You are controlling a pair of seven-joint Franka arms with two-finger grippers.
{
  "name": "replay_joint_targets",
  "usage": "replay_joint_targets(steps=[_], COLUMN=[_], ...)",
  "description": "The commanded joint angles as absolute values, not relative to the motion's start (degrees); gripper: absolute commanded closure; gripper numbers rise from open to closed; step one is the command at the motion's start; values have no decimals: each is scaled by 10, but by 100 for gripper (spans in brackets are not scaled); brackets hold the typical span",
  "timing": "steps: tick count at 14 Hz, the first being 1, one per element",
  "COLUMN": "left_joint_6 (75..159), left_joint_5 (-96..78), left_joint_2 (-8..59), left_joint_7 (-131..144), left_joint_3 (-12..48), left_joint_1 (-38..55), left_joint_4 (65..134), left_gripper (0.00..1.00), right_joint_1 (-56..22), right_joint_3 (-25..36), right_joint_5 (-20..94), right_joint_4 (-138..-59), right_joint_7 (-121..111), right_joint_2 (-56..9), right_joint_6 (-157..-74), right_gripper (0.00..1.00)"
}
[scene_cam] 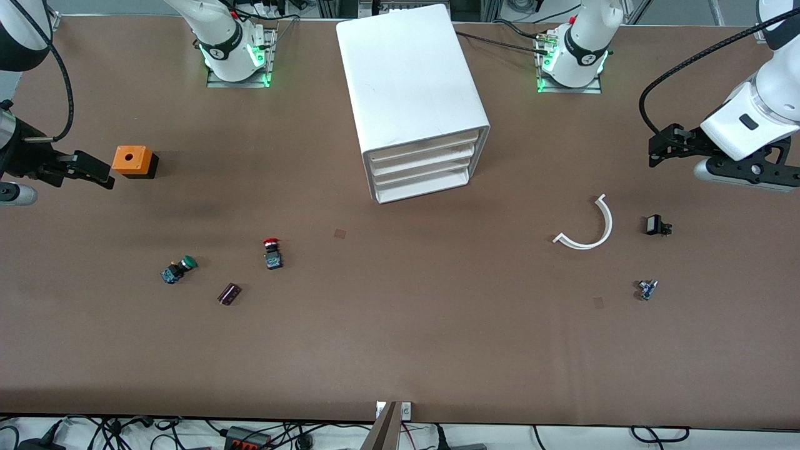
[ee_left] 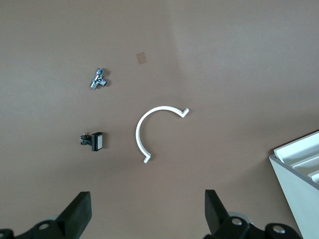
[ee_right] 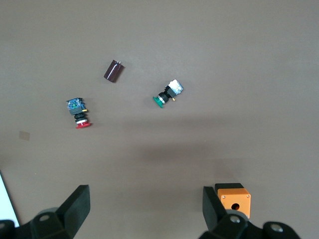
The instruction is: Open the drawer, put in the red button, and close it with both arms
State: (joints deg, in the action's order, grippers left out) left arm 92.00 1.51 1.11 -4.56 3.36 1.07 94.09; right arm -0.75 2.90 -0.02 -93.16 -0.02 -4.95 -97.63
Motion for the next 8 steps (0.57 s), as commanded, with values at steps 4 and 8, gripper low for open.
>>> replay_joint_targets(steps=[4,8], left_joint_6=[897,891], left_joint_5=[19,18], left_joint_2=[18,23], left_joint_7=[-49,-47], left_joint_3=[36,36], left_joint_1=[11,13], left_joint_4=[924,923], left_gripper=[0,0], right_joint_1=[-6,-6], right_joint_3=[26,26], right_joint_5=[2,3], right_joint_4=[-924,-924], right_joint_7=[5,6], right_joint_2=[-51,-52], right_joint_6=[-970,-969], right_gripper=[0,0])
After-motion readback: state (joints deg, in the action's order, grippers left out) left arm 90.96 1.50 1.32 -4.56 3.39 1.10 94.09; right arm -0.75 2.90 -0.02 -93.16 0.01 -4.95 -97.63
